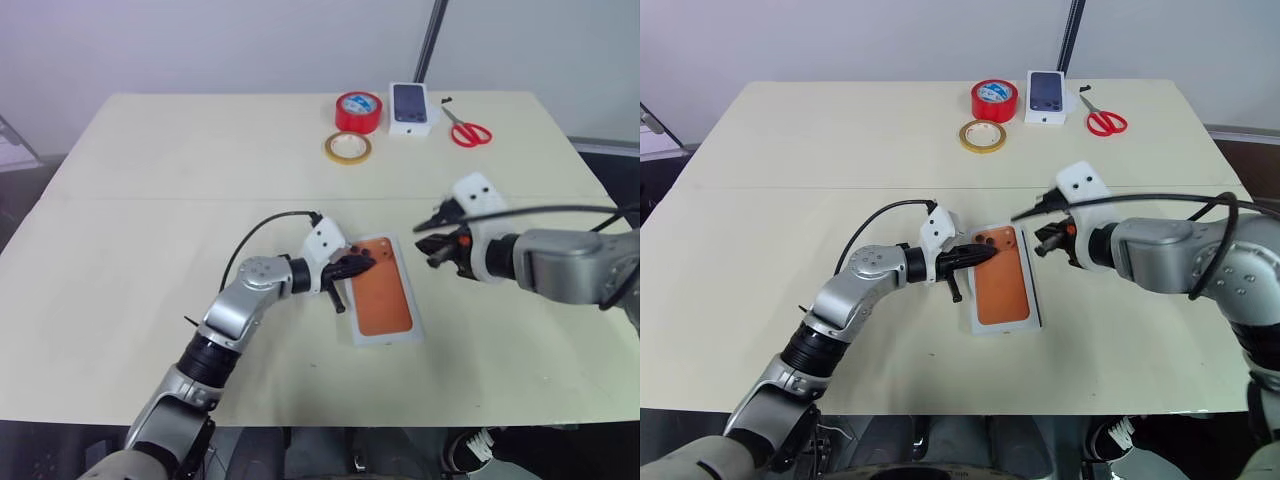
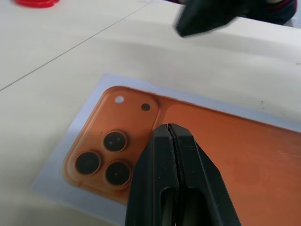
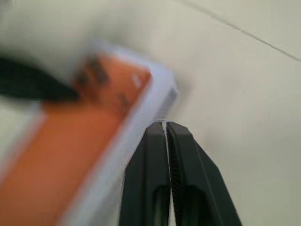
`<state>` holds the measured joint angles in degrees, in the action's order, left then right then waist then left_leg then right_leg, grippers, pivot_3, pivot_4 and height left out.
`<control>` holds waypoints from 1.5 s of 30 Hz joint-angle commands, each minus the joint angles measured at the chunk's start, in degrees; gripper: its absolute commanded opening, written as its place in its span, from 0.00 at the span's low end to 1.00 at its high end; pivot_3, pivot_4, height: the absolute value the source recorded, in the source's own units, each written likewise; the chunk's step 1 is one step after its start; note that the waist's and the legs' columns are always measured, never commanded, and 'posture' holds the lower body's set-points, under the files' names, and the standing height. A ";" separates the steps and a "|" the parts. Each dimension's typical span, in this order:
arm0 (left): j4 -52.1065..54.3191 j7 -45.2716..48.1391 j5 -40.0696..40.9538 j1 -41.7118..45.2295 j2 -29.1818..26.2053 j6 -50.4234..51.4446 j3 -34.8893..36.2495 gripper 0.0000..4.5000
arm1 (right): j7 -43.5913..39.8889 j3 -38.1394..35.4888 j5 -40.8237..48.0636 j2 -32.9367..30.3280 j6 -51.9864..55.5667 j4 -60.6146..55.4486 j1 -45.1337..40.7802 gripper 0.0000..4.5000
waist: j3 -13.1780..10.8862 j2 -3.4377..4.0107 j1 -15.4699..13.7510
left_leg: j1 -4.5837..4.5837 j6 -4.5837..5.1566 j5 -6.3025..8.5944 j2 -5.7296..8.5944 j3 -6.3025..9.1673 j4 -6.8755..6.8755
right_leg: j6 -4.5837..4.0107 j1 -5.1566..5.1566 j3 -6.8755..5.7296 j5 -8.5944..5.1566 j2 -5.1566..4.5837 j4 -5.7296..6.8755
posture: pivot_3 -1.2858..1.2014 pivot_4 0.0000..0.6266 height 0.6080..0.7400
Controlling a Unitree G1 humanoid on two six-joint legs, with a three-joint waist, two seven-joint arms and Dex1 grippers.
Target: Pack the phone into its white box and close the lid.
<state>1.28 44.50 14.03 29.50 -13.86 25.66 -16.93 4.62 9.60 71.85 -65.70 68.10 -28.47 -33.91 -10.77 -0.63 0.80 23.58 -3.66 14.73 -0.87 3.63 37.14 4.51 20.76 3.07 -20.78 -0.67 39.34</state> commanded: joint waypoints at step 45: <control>4.66 3.07 -1.66 -0.91 -1.27 7.76 -2.96 0.00 | -31.71 3.52 -49.40 7.24 -3.00 -7.01 11.03 0.01 | 0.00 0.00 -0.15 | -0.03 -0.01 0.00 0.09 0.01 0.09 | 0.01 -0.08 -0.04 0.01 -0.07 0.03 | 0.52 0.24 1.00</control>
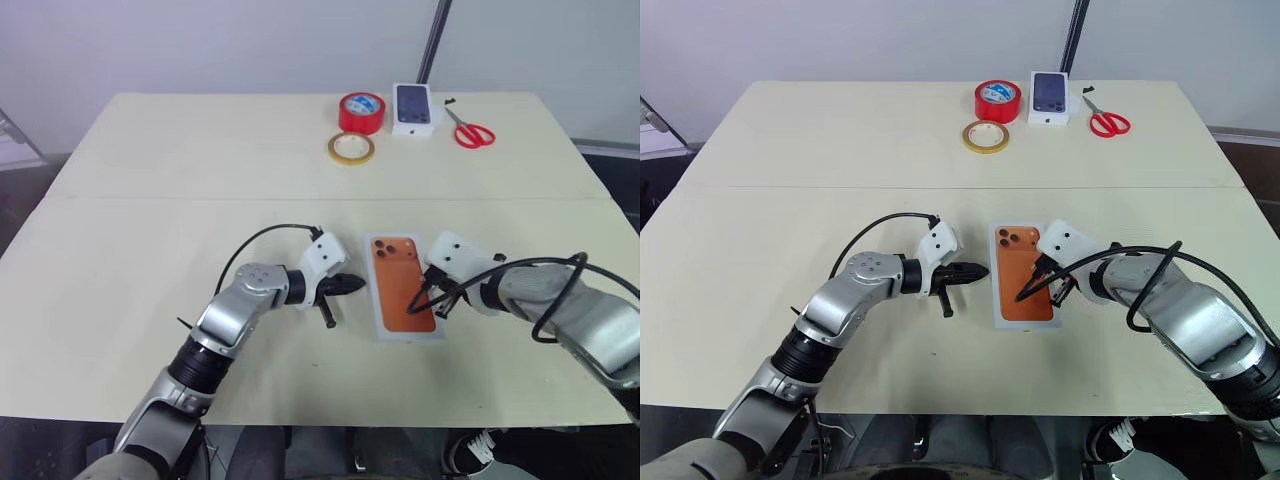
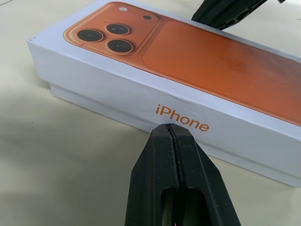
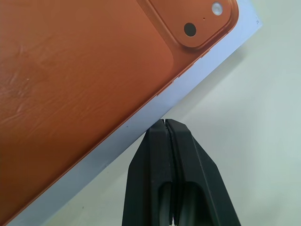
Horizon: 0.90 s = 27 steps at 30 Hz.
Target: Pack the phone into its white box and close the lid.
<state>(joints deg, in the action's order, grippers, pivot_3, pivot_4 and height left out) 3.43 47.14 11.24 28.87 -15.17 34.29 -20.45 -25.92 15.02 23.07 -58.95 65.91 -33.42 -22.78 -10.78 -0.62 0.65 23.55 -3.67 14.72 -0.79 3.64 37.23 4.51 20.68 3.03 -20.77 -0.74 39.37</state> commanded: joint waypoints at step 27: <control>-8.30 -5.00 -1.74 6.28 4.24 -0.94 1.11 0.00 | -8.18 -14.81 5.23 2.10 -3.68 -11.23 14.53 0.01 | 0.10 -0.06 0.25 | -0.19 0.01 0.01 0.02 0.06 0.08 | 0.04 -0.27 -0.07 0.02 0.08 -0.01 | 0.52 0.24 1.00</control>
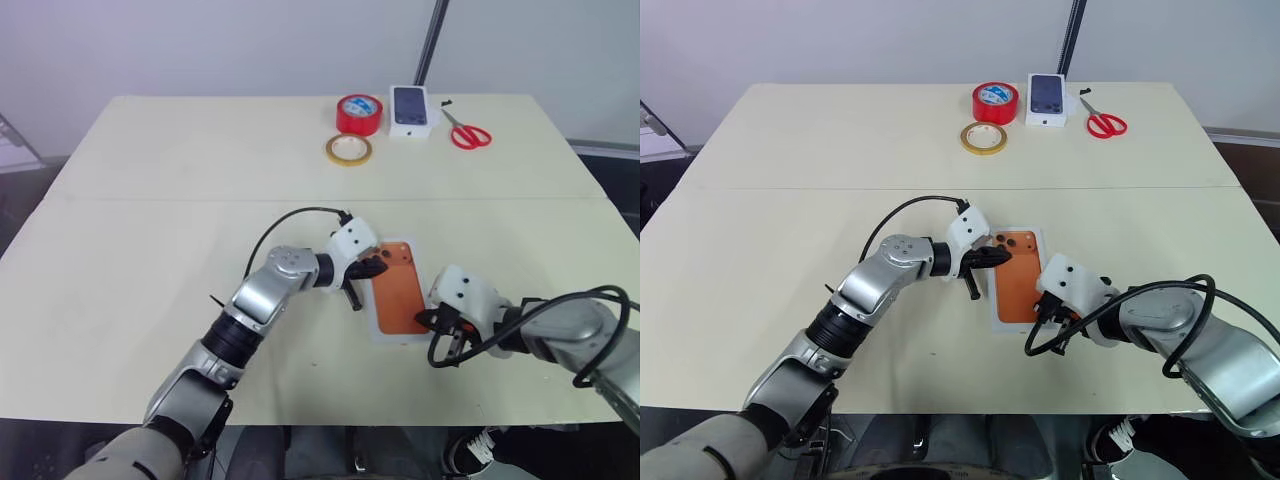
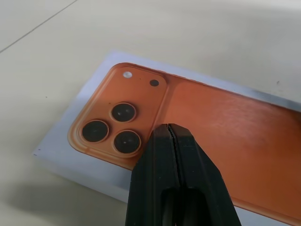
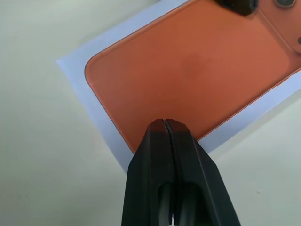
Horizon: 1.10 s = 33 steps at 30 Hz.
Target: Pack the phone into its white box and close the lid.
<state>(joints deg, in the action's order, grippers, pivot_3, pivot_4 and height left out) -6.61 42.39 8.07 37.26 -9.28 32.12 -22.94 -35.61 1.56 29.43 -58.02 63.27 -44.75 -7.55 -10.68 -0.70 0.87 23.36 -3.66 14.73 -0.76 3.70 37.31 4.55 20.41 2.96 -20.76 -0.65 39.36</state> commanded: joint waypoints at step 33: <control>28.08 -12.58 12.98 -30.58 -18.37 3.61 35.76 0.00 | -14.85 -17.09 -2.14 6.68 -31.60 37.84 -2.09 0.01 | -0.03 0.00 -0.13 | 0.00 0.00 0.00 -0.05 -0.07 -0.04 | 0.00 0.02 0.04 0.00 -0.12 -0.02 | 0.52 0.24 1.00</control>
<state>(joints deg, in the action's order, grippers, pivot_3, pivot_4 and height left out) 18.82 30.76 20.60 6.72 -27.68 35.92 12.29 -49.85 -15.54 28.00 -51.09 33.37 -7.28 -8.90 -10.71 -0.70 0.74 23.36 -3.66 14.73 -0.82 3.64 37.28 4.55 20.43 3.00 -20.76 -0.77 39.34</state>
